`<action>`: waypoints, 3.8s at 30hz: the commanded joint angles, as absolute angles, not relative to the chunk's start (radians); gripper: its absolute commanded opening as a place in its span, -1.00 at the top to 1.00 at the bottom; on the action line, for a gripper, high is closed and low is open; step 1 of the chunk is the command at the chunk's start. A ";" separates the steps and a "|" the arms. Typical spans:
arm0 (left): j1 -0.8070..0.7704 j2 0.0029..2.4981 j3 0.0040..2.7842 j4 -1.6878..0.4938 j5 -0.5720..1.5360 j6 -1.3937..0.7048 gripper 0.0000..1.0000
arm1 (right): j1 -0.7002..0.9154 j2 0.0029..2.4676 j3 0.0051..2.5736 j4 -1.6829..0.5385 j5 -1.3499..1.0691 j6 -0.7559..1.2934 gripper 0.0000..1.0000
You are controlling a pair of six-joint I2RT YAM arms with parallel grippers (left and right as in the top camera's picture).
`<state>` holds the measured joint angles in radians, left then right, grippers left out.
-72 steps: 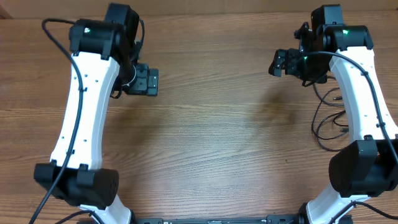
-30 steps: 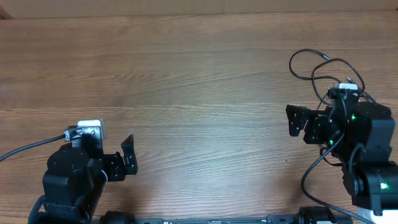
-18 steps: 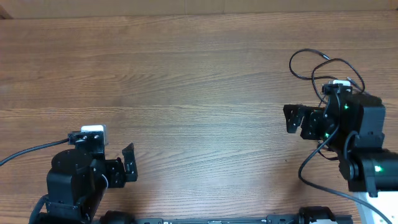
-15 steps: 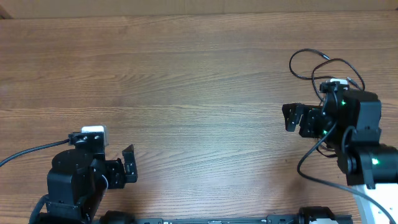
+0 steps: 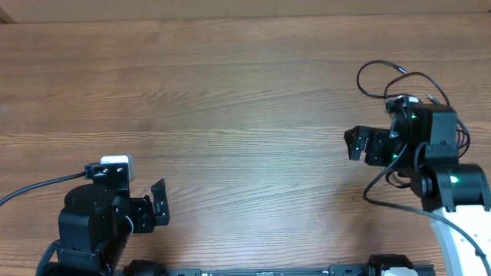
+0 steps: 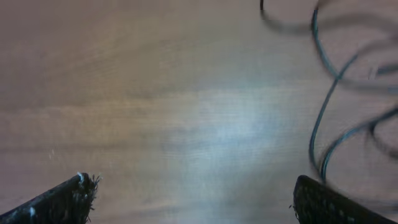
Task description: Untangle cables
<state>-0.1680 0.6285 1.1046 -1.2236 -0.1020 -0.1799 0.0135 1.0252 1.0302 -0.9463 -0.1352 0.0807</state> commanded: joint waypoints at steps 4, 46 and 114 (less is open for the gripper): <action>-0.165 0.628 1.101 -1.223 -0.107 -0.164 -0.99 | 0.012 0.867 0.965 -0.752 -0.086 0.070 -1.00; -0.165 0.628 1.101 -1.223 -0.107 -0.164 -0.99 | 0.064 0.002 0.008 0.277 -0.046 0.075 -1.00; -0.056 0.275 0.596 -0.731 -0.006 -0.111 -0.99 | 0.064 0.003 0.008 -0.081 -0.045 0.049 -1.00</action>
<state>-0.0692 0.3477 0.7063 -0.8032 -0.0654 -0.1341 0.0597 0.0109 0.0185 -0.0875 -0.0517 0.0521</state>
